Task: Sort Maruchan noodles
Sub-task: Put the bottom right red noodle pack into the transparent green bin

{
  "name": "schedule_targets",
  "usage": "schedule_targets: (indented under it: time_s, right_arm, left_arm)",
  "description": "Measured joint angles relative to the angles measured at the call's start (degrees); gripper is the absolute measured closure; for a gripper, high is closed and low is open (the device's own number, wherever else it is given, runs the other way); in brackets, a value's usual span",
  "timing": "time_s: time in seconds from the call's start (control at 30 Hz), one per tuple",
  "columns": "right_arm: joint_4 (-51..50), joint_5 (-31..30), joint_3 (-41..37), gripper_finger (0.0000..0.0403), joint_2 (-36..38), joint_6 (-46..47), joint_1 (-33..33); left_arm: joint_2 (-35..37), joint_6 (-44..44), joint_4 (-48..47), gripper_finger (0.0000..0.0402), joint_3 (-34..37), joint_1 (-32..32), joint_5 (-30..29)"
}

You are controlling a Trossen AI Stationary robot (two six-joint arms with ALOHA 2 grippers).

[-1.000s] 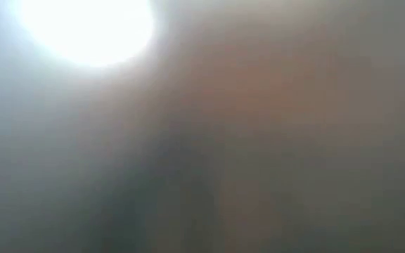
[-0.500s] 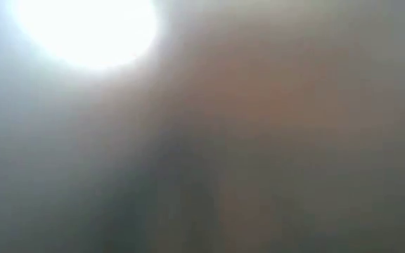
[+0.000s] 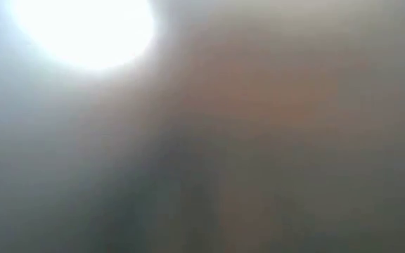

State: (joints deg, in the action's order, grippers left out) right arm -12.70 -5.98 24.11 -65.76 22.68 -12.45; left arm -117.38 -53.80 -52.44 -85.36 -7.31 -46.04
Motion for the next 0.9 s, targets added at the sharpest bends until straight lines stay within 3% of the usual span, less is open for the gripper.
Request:
schedule_targets:
  time_s: [0.33, 0.47, 0.67, 0.9]
  right_arm:
    - [26.4, 0.0, -0.2, 0.0257, -0.4, -10.7, 0.1]
    - [23.2, 1.9, 0.8, 0.0257, -0.3, -9.0, 0.1]
    - [20.5, 12.3, 0.3, 0.0257, -2.3, -3.2, -1.0]
    - [25.0, 10.9, 0.6, 0.0257, -8.0, -7.8, -2.0]
  left_arm:
    - [0.0, 0.0, 1.5, 0.0326, 0.0, 0.0, 0.7]
    - [0.0, 0.0, 1.8, 0.0326, 0.0, -0.1, 2.5]
    - [0.0, 1.2, 2.0, 0.0326, 0.0, -0.2, 3.1]
    - [0.0, 2.3, 3.1, 0.0326, 0.0, -0.2, 3.1]
